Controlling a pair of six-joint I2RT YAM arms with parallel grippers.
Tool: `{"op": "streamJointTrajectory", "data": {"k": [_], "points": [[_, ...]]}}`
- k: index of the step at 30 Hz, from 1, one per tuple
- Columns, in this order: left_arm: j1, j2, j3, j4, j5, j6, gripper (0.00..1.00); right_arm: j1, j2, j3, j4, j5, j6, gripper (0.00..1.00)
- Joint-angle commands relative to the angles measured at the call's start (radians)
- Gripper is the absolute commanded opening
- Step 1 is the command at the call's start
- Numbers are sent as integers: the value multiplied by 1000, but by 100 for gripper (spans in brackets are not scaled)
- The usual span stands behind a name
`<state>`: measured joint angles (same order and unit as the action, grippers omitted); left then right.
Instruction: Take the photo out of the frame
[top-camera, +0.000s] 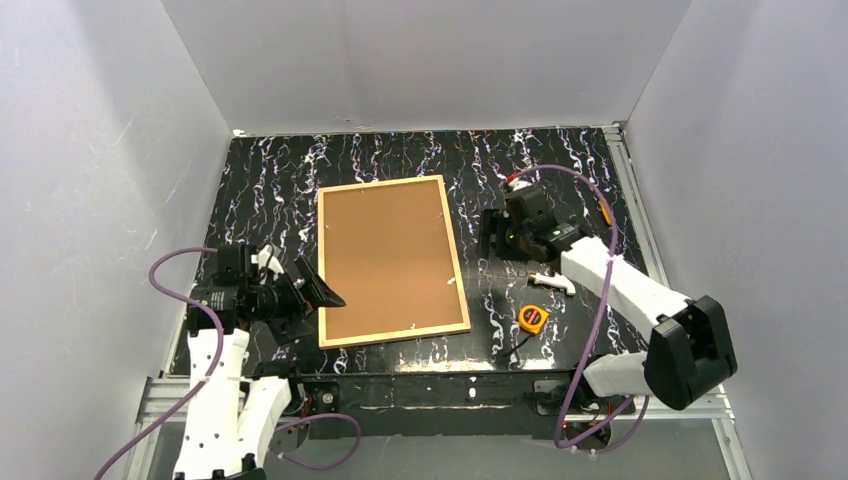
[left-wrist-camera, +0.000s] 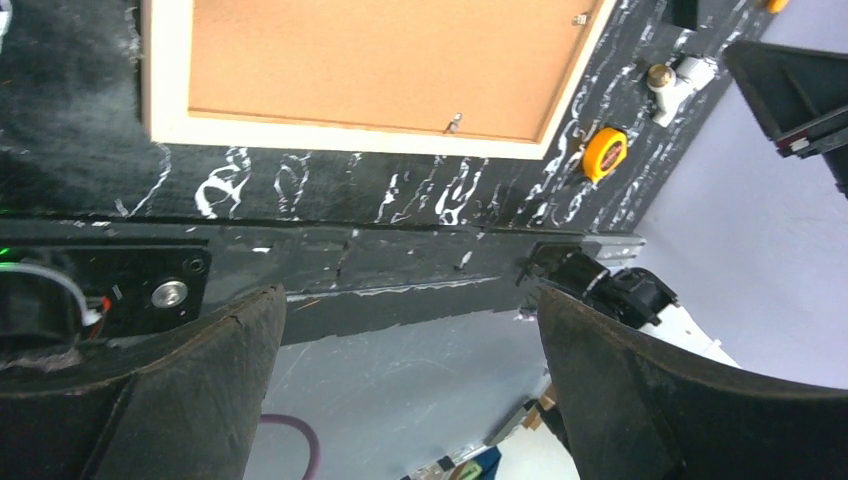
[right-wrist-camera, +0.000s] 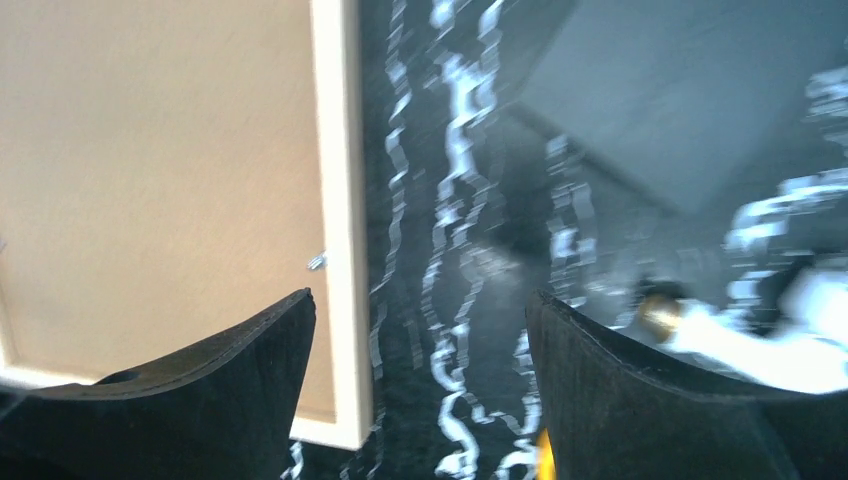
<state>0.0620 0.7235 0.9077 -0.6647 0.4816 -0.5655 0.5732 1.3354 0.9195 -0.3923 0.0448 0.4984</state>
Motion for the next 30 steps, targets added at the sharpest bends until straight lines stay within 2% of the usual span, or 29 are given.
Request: {"op": "streamJointTrajectory", "data": {"k": [1,7,10,14,19,23,30], "points": [[-7,35,-45,35,135,-27,98,-127,-43,109,-137,229,-125,85],[-38,108,-30,99,183,-15,98,-388,40,200,-68,276,-203,88],[-47,139,-13,115,190,10,98,-486,144,276,-52,248,-254,95],[-47,190,-16,152,189,44,98,-620,296,404,-30,134,-302,98],[-118,305,-43,227,223,46,98,-780,455,524,-28,-32,-299,98],[-154,378,-54,273,225,48,98,-827,553,617,-42,-80,-312,97],[-165,468,-50,329,297,20,98,-844,688,775,-101,-68,-368,96]]}}
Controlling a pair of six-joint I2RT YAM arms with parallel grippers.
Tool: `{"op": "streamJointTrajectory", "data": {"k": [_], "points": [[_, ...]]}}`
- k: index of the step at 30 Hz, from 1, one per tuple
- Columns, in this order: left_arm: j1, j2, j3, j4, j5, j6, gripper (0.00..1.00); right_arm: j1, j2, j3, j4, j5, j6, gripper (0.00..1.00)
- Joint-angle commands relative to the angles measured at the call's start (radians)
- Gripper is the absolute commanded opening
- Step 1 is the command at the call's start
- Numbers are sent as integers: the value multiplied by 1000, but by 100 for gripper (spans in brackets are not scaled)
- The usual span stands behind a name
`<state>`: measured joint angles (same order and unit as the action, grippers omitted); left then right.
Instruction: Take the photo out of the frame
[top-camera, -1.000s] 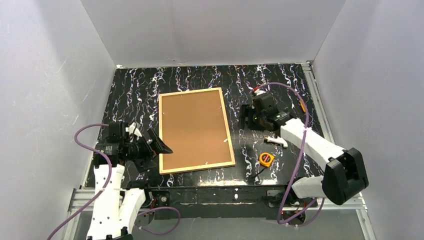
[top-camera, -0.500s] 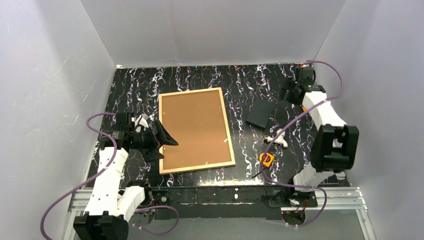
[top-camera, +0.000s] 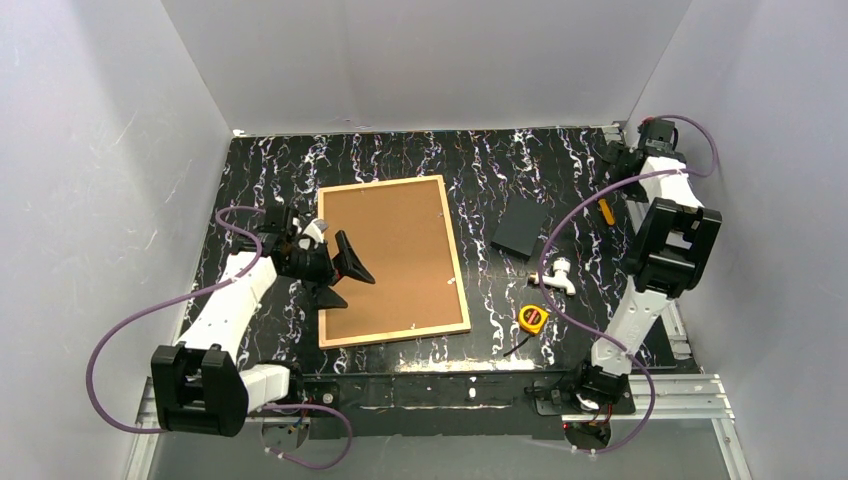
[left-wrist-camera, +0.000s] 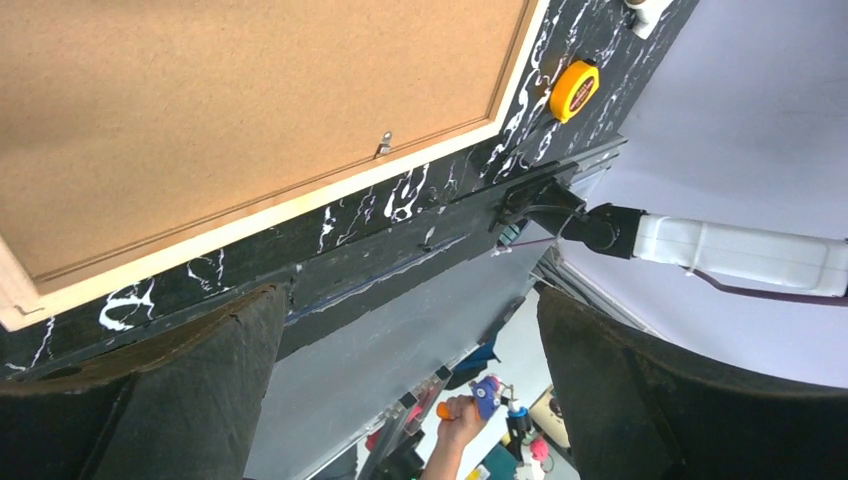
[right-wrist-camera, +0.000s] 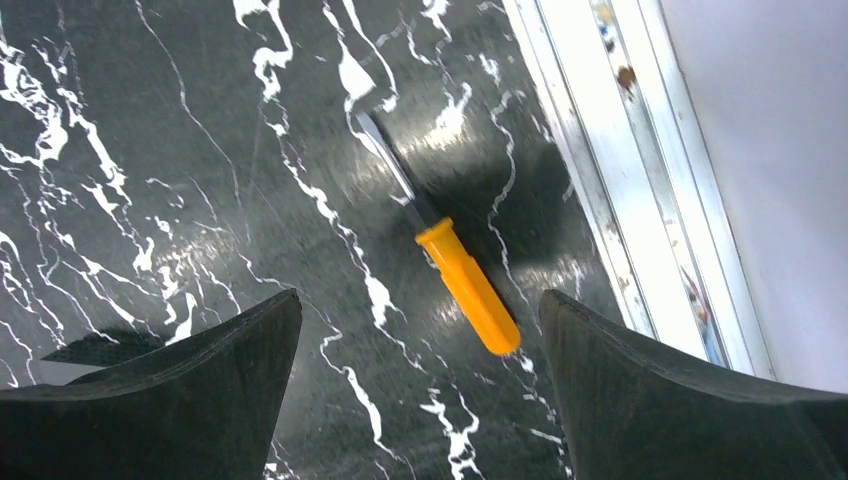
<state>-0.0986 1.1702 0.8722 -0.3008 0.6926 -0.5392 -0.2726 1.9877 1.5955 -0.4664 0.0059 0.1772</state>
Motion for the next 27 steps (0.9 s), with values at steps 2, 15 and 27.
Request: {"op": "streamJointTrajectory", "data": {"k": [2,15,27], "points": [[-4,23,-19,-31,97,-6,98,0,65,119,-47,-19,-60,95],[-4,18,-27,-29,109,-1,98,-2,203,207,-189,-31,-66,75],[-4,-8,-44,-29,80,11,98,1,284,289,-313,-100,-46,13]]}}
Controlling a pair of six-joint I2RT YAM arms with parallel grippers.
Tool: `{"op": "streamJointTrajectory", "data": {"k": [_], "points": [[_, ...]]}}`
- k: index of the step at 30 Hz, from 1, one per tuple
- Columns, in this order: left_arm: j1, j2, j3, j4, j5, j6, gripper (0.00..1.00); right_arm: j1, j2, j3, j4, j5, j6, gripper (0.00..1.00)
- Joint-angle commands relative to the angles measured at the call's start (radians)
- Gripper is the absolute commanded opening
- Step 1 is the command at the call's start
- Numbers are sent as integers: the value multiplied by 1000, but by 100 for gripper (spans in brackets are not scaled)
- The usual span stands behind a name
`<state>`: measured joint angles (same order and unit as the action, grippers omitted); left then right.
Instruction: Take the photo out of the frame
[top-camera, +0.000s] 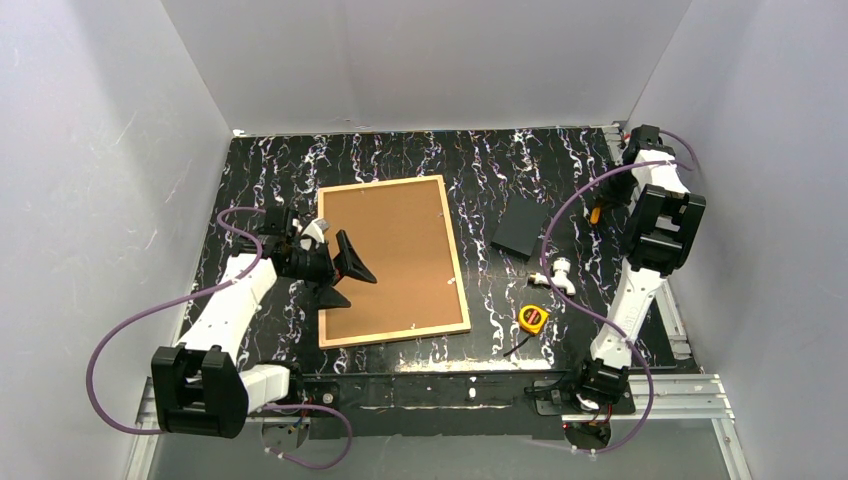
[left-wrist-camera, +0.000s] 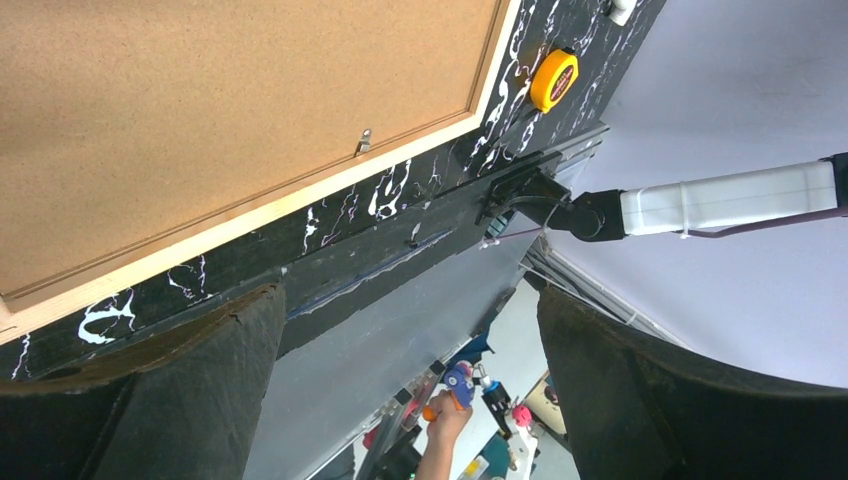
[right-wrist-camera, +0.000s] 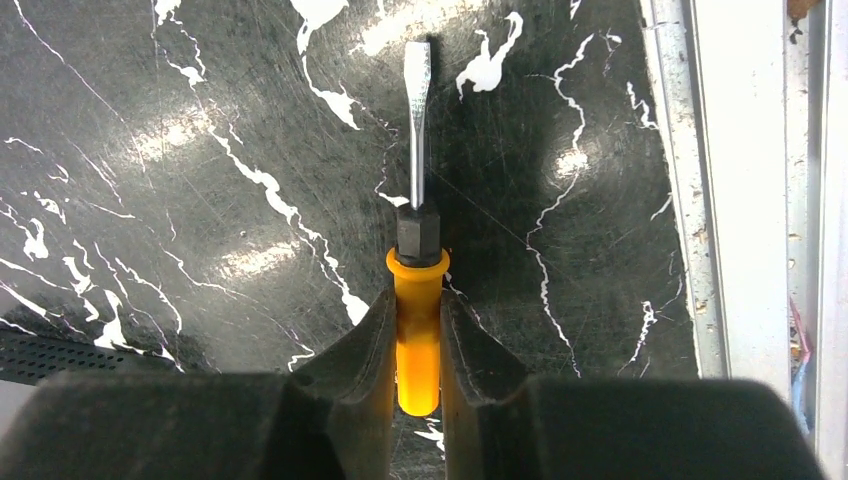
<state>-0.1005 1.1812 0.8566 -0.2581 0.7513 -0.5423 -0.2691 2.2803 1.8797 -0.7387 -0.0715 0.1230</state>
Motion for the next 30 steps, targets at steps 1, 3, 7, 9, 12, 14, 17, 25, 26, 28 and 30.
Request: {"op": "streamJointTrajectory", "data": {"k": [1,3,7,9,12,14,17,25,26,28,30], "points": [[-2,-19,-28,-72,19,16,98,-1,-14,14,-51,-21,10,8],[-2,-17,-30,-72,17,19,98,2,-39,36,-80,-19,24,1],[-2,-14,-35,-70,13,25,98,23,-182,-23,-52,-48,82,1],[-2,-14,-39,-72,14,28,98,43,-281,-86,-32,-68,115,1],[-11,-27,-52,-72,23,27,98,94,-467,-280,34,-113,163,1],[-22,-47,-64,-71,33,7,98,153,-602,-429,93,-140,189,1],[-54,-88,-102,-36,70,-80,98,259,-806,-644,185,-199,225,1],[-306,-228,-227,229,-20,-386,98,661,-1157,-1086,453,-305,422,1],[-335,-247,-259,293,-43,-447,98,710,-1184,-1137,505,-317,466,1],[-378,-281,-332,429,-91,-536,96,828,-1216,-1206,572,-320,522,1],[-410,-294,-401,559,-130,-623,92,929,-1238,-1260,623,-287,575,1]]}}
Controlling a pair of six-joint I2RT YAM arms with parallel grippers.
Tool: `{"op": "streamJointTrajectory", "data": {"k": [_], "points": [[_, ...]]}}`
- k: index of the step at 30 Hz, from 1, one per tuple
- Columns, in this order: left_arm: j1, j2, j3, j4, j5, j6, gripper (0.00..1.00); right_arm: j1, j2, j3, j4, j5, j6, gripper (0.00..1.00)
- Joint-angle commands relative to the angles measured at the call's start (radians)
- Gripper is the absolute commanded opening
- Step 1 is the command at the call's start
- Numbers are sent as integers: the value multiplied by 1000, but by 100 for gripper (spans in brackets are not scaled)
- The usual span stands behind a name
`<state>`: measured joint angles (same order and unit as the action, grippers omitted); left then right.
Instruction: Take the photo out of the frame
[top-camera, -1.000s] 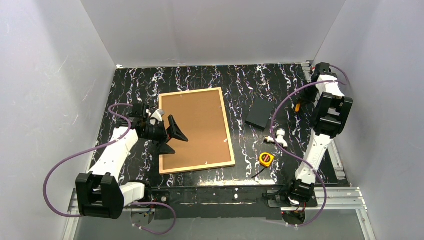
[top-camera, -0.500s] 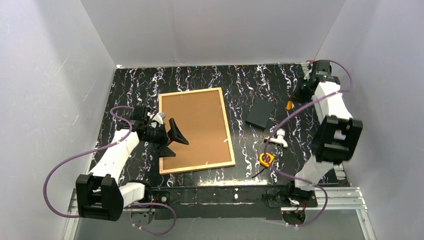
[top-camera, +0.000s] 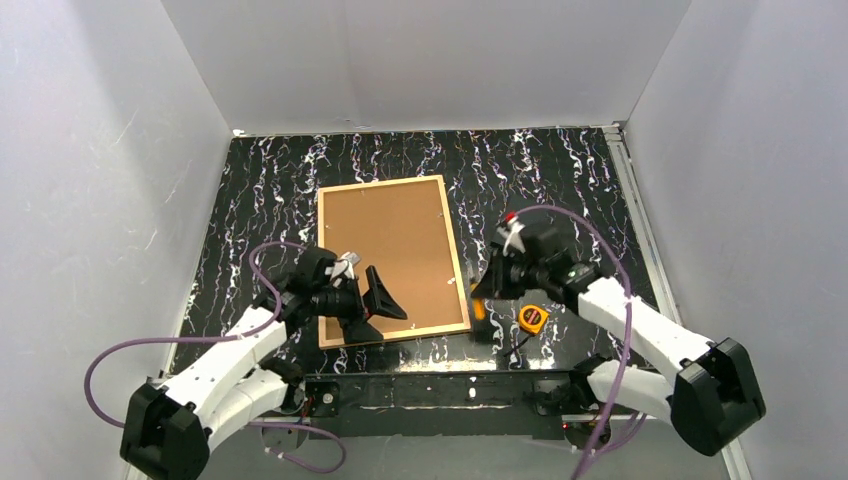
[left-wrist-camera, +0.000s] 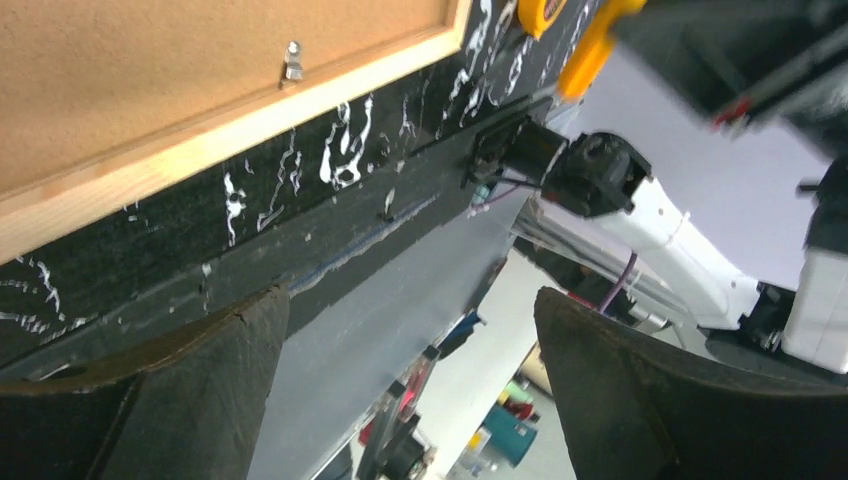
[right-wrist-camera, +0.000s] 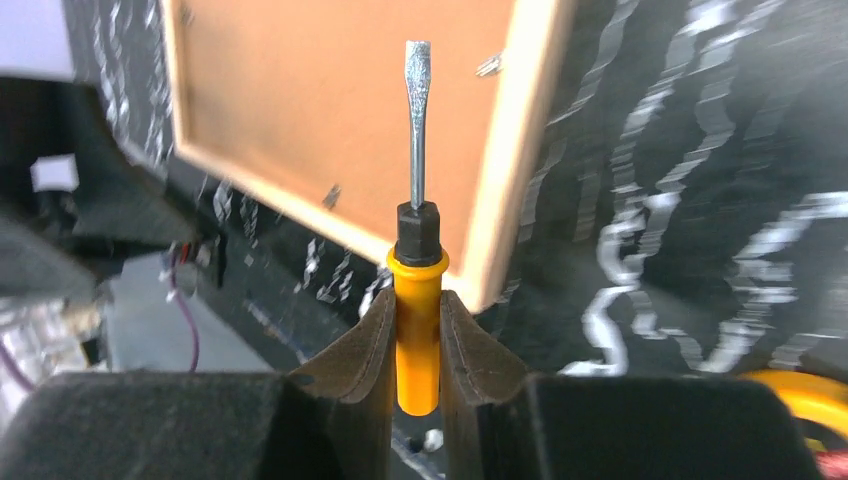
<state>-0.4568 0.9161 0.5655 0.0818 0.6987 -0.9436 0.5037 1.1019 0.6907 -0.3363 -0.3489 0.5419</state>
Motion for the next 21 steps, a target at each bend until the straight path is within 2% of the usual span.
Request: {"op": "streamJointTrajectory", "data": {"k": [1,6,12,17,21], "points": [[-68,-30,-134,259,-92,-254,91,198,-67,-93,256,-1,182,1],[-140,-22,-142,255,-154,-264,86,391,-90,-139,367,99,261,1],[-190,-49,-129,242,-222,-277,84,565,-11,-90,418,202,289,1],[-242,-88,-141,250,-272,-303,94,630,42,-45,416,256,292,1],[-263,-136,-149,208,-318,-290,95,643,58,-27,426,247,291,1]]}}
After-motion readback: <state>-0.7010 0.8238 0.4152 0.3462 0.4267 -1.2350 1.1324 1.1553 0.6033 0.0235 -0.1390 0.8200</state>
